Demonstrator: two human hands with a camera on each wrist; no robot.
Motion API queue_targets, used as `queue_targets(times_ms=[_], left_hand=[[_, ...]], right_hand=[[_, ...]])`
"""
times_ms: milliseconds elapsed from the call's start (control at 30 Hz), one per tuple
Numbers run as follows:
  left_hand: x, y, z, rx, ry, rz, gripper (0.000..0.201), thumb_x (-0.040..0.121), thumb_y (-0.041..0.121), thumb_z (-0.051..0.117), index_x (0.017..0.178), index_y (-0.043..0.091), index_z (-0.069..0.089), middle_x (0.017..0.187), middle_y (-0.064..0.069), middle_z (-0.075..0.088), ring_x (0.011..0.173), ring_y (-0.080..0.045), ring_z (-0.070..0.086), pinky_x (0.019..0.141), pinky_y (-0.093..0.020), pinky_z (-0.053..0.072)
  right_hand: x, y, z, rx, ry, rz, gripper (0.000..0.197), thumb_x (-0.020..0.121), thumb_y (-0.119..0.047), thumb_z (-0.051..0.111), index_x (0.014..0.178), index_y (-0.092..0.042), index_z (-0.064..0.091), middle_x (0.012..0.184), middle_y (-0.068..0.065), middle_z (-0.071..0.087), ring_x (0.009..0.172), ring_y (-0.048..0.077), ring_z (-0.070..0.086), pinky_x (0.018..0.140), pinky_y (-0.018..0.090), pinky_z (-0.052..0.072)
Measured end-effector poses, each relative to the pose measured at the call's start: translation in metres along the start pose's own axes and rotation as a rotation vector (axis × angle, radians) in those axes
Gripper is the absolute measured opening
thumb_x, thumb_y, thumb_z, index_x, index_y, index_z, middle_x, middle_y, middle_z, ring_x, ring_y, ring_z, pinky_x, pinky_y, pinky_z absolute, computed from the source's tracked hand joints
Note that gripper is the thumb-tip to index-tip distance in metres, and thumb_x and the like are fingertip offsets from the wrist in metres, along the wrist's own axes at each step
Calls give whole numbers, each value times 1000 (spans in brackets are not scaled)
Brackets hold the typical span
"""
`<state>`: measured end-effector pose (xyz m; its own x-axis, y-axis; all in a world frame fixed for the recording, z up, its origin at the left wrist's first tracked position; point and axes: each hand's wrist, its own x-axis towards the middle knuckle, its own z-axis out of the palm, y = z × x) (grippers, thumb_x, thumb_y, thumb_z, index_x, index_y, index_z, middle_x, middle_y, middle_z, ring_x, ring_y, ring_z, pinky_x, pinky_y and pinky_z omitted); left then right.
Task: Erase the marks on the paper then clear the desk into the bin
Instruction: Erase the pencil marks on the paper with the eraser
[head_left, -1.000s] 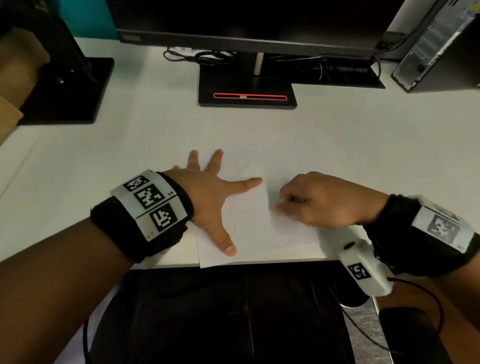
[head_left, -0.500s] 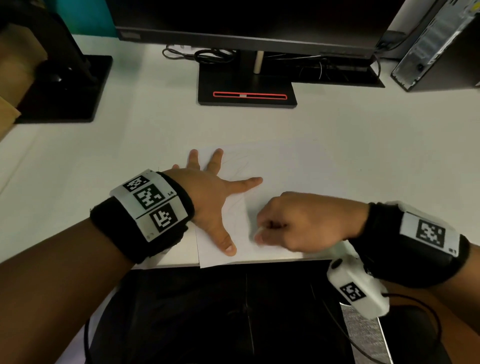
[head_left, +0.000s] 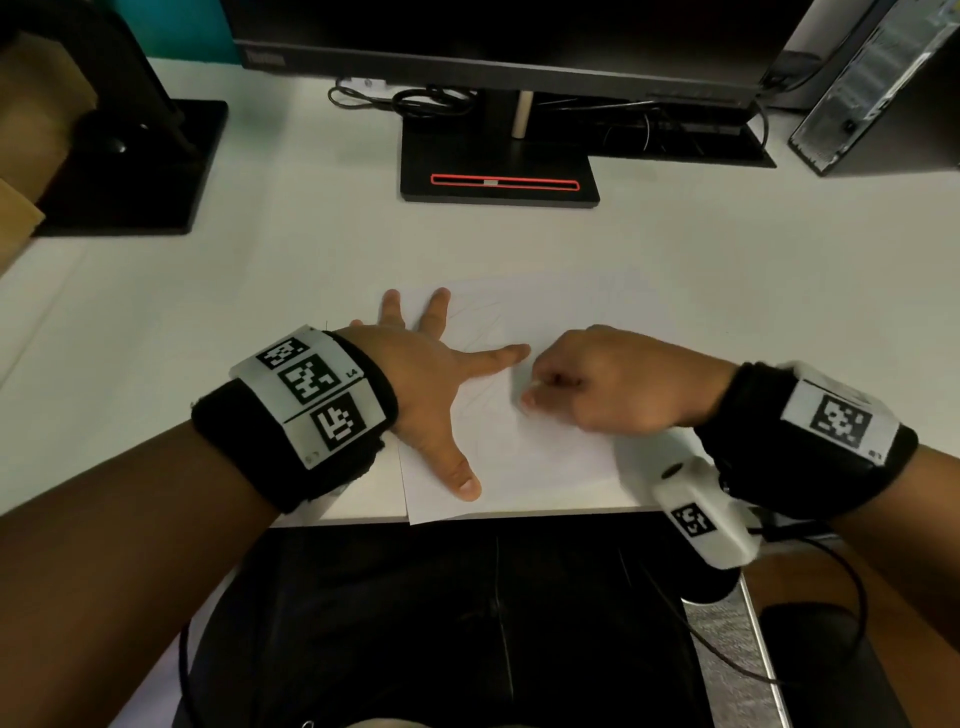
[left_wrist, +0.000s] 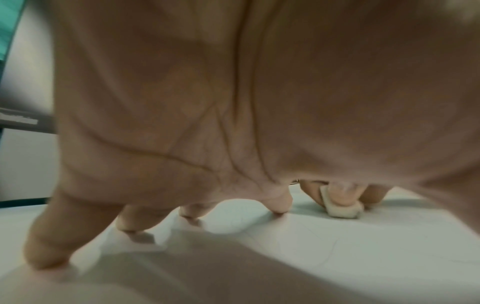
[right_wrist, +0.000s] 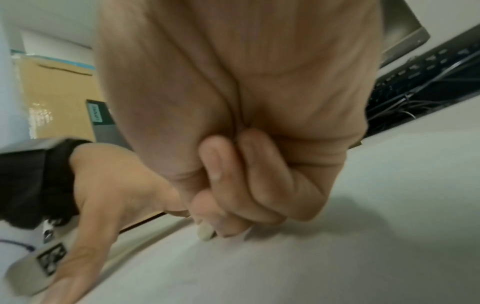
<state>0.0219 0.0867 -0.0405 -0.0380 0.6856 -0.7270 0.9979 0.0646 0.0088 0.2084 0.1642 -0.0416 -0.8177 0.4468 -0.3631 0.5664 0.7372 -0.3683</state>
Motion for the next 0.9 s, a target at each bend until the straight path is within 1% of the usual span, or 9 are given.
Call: queue_targets(times_ms=[100,200,367,433,567,633,733,800,900], left_hand=[[1,0,1,3,-1,1,137,45,84,79,127,76,-31,152,-5,-49,141,-51,-33,116,-72,9],[1,-1,1,7,3,2,137,44,84,79,126,77,-31,152,-5,-49,141,-51,-33,116,-72,9],[0,0,0,1,-2,-7,135,43,85,77,119,77,-35,152,-5,-49,141,-50,-34,116,-71,9],[0,-1,1,1,0,-4,134,44,85,78,117,77,-35,152,-5,-49,141,-51,-34,116,-71,8],[0,-1,1,17,7,0,136,44,85,78,124,77,-32,153,-5,-48,141,-52,-33,116,-72,9],[0,-1,1,8,-1,-4,134,43,86,77,119,77,-34,152,-4,-49,141,-50,-34,116,-72,8],[0,-1,0,0,-8,-8,136,43,86,77,121,75,-34,151,-4,-50,141,-49,-35,117,-71,8],[0,-1,1,-5,-5,3,135,45,84,78,121,77,-33,151,-4,-50,141,-50,-35,116,-71,7],[-1,0,0,10,1,3,137,46,83,79,126,76,-32,152,-5,-50,141,-51,-34,116,-71,7]], right_hand=[[-7,-15,12,-45,-63,-115,42,102,-34,53,66,-13,51,56,-3,49,53,8,45,56,19,32],[-9,-18,13,-16,-158,-125,43,101,-38,54,66,-14,52,55,-3,49,53,11,45,58,26,38],[4,2,-4,-7,20,-4,41,102,-35,53,67,-12,53,61,-2,55,57,10,49,60,27,37],[0,-9,5,-42,-5,-83,40,102,-30,53,65,-15,50,58,-2,52,55,8,47,56,19,34],[-4,-20,10,-30,-148,-135,43,102,-36,54,69,-9,55,56,-2,53,53,11,47,58,23,38],[5,-7,-1,-10,-89,-61,42,102,-38,54,68,-12,55,57,-8,56,54,7,49,59,22,38],[9,0,-3,2,19,-64,37,101,-33,52,70,-15,57,58,-4,53,56,8,51,63,27,40],[4,-11,6,-32,-29,-133,36,102,-30,52,67,-18,55,55,-4,51,54,7,50,59,18,36],[-5,-24,9,-34,-188,-141,42,102,-37,53,69,-12,55,54,-5,52,52,9,48,56,20,35]])
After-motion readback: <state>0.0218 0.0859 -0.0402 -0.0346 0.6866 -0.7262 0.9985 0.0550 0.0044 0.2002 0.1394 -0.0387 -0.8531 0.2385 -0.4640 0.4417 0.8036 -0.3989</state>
